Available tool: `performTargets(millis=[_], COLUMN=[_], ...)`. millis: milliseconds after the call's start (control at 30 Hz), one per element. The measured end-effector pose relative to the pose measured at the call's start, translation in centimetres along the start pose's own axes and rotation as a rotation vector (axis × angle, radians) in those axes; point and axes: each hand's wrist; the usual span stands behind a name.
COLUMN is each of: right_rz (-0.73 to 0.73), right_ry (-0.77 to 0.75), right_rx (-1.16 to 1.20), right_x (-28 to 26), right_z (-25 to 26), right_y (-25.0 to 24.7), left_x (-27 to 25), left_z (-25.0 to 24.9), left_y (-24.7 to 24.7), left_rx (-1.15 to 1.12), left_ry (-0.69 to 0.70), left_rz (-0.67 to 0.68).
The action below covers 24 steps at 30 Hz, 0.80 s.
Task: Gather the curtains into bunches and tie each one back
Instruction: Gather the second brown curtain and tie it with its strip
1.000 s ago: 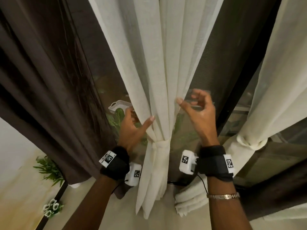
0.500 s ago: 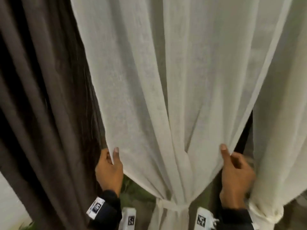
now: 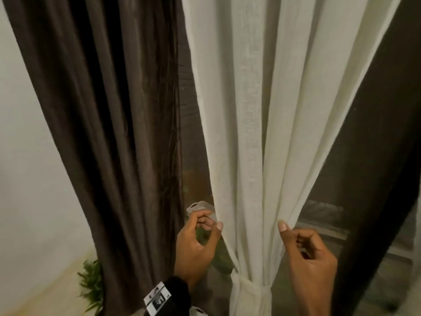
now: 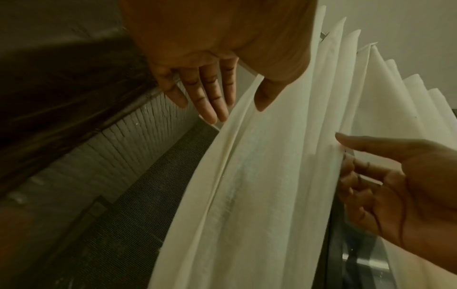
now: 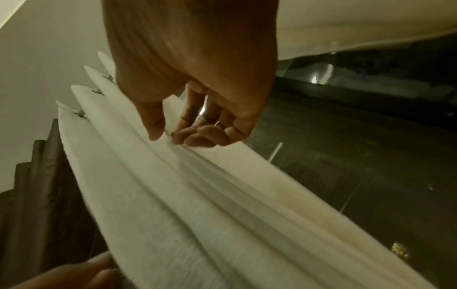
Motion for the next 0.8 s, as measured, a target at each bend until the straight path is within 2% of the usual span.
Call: performTargets(millis=[167, 300, 500, 633, 700, 733, 800], right_rz=[0.171, 0.370, 0.328, 0.281, 0.286, 0.222, -0.008], right_ry=[-0.048, -0.041, -0.014, -0.081, -0.039, -0.027, -0.046], right_rx=[0.018, -0.021, -0.006, -0.335, -0.453, -0.453, -0.359], right_x=[-5.7, -8.4, -9.2, -7.6, -6.5, -6.4, -6.8], right_z=[-0.3, 0.3, 0.6, -1.9, -3.8, -4.5, -5.1], right_y=[8.2, 16.7, 27.6, 32.1, 33.1, 33.2, 32.4], left_x=[1.0, 3.7, 7.9, 10.9, 12.1, 12.7, 14.1], left_z=[3.0, 5.4, 10.0, 11.9, 12.3, 12.6, 13.0], left_y=[-6.0, -11.5, -19.1, -20.9, -21.0, -21.2, -21.4], left_rx=[0.155, 0.171, 0.145, 0.204, 0.244, 0.257, 0.240], left_ry=[0.058, 0.059, 0.004, -0.040, -0.067, -0.090, -0.133], left_rz=[-0.049, -0.185, -0.196, -0.155, -0.138, -0.128, -0.098])
Point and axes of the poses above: each hand's wrist, its own x-axis towards the middle knuckle, its own y-axis out of the palm, z = x × y, and after that the axes turned 2 degrees about -y, right-handed
